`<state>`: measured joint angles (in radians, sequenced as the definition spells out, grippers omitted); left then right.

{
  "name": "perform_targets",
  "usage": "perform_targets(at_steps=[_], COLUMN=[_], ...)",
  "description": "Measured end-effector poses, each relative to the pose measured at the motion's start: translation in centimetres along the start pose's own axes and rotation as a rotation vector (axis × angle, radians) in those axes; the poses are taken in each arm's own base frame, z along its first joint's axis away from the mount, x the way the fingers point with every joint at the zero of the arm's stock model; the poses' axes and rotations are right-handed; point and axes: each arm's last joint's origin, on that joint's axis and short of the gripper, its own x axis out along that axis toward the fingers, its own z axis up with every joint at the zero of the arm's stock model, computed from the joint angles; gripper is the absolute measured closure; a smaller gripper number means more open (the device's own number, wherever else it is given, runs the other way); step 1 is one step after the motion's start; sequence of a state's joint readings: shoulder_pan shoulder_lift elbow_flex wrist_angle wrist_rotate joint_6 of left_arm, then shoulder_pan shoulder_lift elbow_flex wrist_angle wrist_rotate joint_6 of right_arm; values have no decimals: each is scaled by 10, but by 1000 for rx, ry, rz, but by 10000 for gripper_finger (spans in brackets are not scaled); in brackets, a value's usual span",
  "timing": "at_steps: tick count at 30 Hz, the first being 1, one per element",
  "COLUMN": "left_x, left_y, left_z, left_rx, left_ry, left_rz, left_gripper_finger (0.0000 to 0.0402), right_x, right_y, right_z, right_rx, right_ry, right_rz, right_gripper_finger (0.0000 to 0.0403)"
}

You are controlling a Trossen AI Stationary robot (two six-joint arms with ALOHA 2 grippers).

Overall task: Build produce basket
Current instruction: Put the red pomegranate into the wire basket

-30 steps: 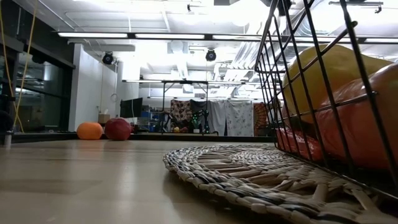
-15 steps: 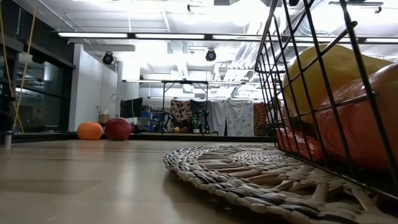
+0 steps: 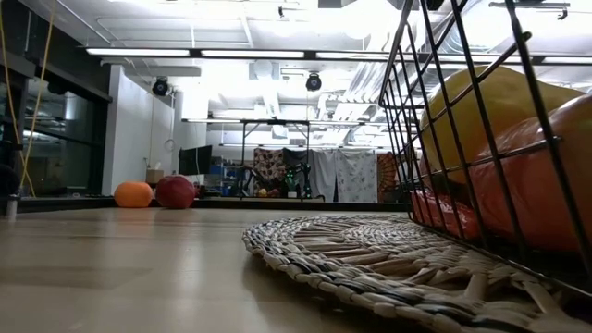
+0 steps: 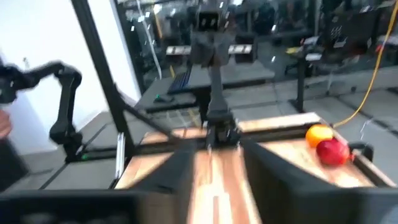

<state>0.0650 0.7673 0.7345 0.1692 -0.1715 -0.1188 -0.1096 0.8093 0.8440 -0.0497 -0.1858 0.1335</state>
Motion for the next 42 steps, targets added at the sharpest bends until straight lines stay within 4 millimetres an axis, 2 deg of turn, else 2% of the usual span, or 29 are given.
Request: perform_targets(at_steps=[3, 4, 12, 15, 18, 26, 31, 36, 39, 42], left_x=[0, 0, 0, 0, 0, 0, 0, 2, 7, 17], left_y=[0, 0, 0, 0, 1, 5, 7, 13, 27, 47], left_z=[-2, -2, -2, -3, -5, -12, -12, -13, -14, -9], left_rx=[4, 4, 39, 50, 54, 72, 77, 41, -31, -78], left_ry=[22, 25, 25, 31, 56, 106, 102, 92, 109, 227], left_rz=[2, 3, -1, 0, 3, 134, 200, 334, 439, 506], left_gripper_finger=[396, 396, 394, 377, 341, 197, 126, 85, 77, 75], right_x=[0, 0, -2, -3, -3, -3, -3, -3, -3, -3], right_y=[2, 3, 3, 3, 3, 3, 3, 3, 3, 3], right_z=[-4, -5, -7, -5, -5, -5, -5, -5, -5, -5], right_rx=[4, 5, 28, 15, 7, 23, 23, 23, 23, 24], right_ry=[41, 43, 26, 7, 2, 3, 3, 3, 2, 1], right_rz=[12, 14, 12, 18, 19, 19, 19, 19, 10, 1], right_gripper_finger=[373, 387, 399, 401, 401, 402, 403, 403, 403, 403])
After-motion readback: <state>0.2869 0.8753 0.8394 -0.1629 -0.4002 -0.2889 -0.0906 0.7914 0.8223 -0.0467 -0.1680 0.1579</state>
